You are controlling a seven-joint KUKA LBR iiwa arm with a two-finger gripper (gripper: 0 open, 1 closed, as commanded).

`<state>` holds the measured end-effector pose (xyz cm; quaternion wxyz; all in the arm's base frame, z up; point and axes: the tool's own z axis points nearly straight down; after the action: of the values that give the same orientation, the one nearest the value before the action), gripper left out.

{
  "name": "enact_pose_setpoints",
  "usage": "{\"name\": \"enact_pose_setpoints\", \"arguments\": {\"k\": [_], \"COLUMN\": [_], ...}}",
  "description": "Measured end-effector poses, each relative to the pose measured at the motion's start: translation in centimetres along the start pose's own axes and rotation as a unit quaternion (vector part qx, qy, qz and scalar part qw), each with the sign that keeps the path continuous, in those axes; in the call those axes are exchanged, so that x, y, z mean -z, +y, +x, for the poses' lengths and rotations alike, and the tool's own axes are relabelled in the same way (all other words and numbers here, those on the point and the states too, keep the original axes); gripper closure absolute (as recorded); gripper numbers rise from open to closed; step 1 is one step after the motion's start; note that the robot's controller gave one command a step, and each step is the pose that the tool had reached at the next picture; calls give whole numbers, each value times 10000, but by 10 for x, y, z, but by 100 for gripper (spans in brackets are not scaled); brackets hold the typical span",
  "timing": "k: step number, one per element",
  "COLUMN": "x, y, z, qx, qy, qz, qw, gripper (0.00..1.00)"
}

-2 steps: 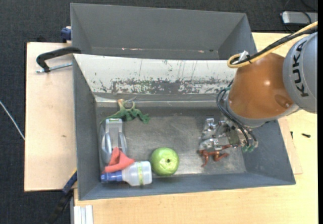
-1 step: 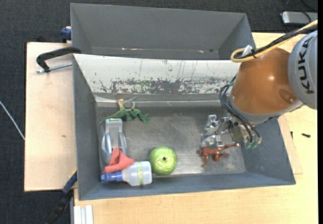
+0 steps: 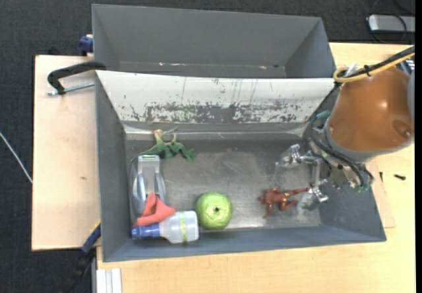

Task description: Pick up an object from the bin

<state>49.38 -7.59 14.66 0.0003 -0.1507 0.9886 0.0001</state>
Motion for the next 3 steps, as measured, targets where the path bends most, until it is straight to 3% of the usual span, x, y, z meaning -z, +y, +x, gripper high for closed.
{"name": "enact_pose_setpoints", "arguments": {"k": [1,2,3], "x": [0,-73,-73], "y": [1,-2,-2], "z": [-1,-14,-14], "qx": [4,1413,1412], "qy": [-7,67,66], "qz": [-2,0,-1], "qw": [10000,9899,9900], "gripper": [0,100,100]}}
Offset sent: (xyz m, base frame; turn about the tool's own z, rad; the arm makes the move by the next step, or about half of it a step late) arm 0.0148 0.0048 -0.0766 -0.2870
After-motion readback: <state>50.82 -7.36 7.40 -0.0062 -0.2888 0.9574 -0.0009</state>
